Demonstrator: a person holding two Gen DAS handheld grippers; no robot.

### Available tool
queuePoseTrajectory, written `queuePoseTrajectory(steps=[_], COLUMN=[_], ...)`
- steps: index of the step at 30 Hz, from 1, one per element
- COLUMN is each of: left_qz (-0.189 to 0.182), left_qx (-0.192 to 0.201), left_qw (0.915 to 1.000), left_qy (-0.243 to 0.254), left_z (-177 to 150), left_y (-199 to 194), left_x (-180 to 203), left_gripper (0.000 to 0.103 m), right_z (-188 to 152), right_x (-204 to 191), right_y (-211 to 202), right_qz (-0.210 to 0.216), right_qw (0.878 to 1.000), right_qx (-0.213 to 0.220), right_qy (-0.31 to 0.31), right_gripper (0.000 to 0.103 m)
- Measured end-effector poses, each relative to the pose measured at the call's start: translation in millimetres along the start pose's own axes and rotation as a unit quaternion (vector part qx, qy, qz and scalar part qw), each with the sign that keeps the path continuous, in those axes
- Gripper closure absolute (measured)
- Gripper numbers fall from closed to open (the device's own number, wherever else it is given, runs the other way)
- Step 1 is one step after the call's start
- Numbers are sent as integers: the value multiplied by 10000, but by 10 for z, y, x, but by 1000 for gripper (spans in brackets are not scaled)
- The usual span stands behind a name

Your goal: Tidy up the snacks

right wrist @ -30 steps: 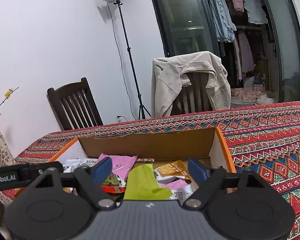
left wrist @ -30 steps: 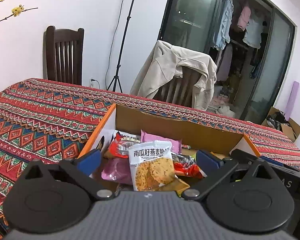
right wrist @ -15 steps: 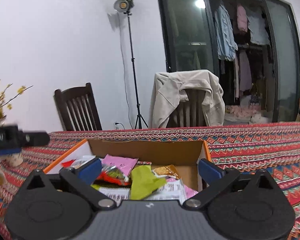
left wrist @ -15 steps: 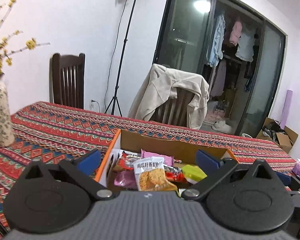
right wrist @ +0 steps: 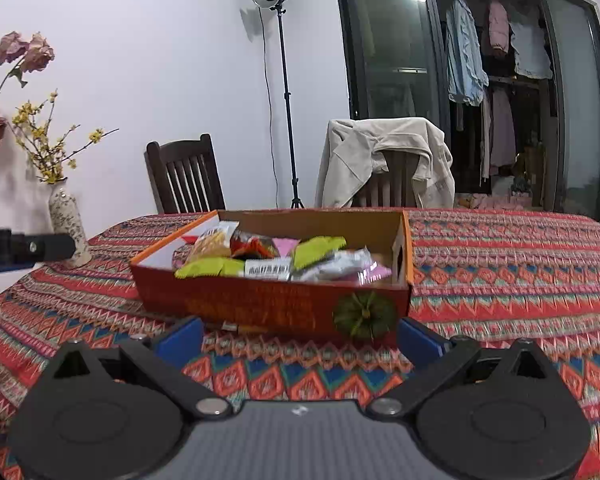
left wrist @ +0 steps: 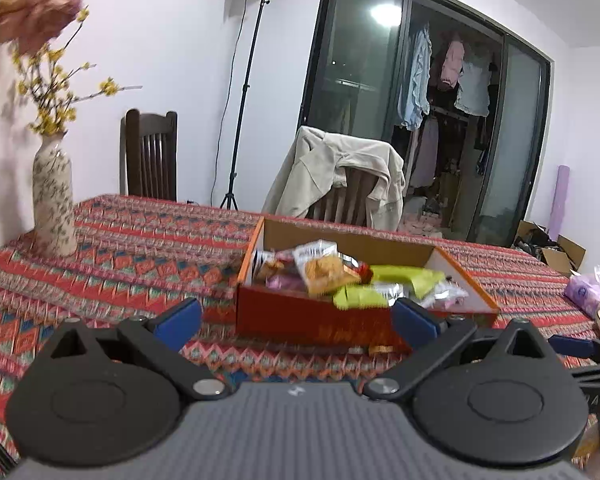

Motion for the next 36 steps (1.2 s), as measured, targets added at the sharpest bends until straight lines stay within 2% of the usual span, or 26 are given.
queuePoseTrajectory(steps=[8, 15, 36], left_qz=[-42, -30, -79], left_qx=[-145, -230, -271], left_qw=[9999, 9997, 9996], left_qy=[-73, -67, 15], left_z=[-304, -465, -593], left_y=[-252, -359, -501], left_x=[-79, -107, -59], left_gripper=[0, 0, 0], right_z=[-306, -446, -552], right_x=[24, -16, -69], right_y=[-277, -362, -558], right_qz=[-38, 2, -28], right_qw=[9999, 9997, 9998], right_qx=[-136, -249, -200], right_qy=[40, 49, 40], right_gripper=[0, 0, 0])
Point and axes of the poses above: each gripper's, at about its wrist camera, not at the fingertips, and y roughly the way its jaws point, x to its right, z to its top, the point moved 1 cm from there along y, roughly the way its jaws point
